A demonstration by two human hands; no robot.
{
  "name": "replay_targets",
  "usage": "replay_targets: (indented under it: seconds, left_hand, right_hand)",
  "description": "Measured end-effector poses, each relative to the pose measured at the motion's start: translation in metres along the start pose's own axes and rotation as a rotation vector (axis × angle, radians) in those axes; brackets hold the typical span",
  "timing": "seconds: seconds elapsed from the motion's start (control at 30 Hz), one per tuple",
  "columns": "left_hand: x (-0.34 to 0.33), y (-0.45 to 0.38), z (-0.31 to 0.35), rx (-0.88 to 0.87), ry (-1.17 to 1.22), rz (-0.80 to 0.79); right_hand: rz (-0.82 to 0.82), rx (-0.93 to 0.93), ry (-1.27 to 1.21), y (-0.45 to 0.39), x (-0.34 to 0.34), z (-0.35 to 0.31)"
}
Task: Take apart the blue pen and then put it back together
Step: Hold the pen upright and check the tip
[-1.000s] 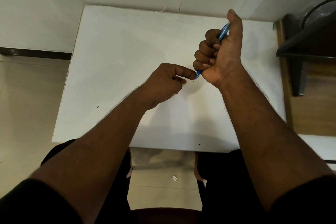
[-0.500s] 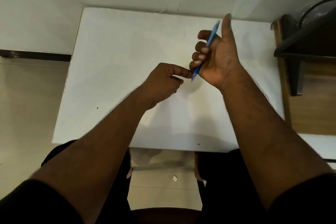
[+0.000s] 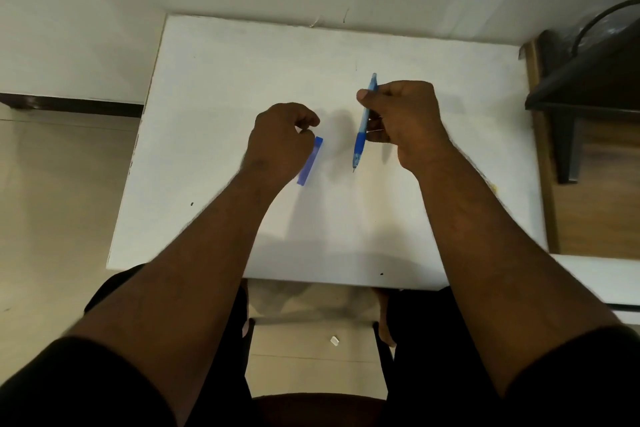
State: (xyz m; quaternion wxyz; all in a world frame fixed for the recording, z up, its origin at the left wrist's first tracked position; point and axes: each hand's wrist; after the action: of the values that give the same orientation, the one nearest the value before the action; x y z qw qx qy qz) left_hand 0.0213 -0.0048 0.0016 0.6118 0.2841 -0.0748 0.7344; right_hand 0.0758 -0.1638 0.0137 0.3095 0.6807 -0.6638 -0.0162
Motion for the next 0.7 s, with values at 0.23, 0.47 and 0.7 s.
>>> replay_targets:
  seconds: [0.23, 0.47, 0.7]
  left_hand:
    - [0.0, 0.002, -0.013, 0.01, -0.261, -0.038]
    - [0.0, 0.008, -0.01, -0.054, -0.402, -0.091]
    - [-0.001, 0.008, -0.012, -0.055, -0.418, -0.087]
  right_hand:
    - [0.1, 0.114, 0.37, -0.011, -0.015, 0.022]
    - [0.13, 0.134, 0.497, -0.01, -0.02, 0.034]
    - [0.176, 0.165, 0.467, 0.008, -0.017, 0.036]
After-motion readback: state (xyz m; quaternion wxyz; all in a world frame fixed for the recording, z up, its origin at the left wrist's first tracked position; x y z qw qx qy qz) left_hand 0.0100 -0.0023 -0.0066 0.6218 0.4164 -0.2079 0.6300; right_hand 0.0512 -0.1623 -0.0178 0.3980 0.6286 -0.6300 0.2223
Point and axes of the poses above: each hand's wrist, its own y-axis away from the middle knuckle, its own x-axis out of the back of the hand, z = x × y, and after that the axes turned 9 degrees about y, right-handed
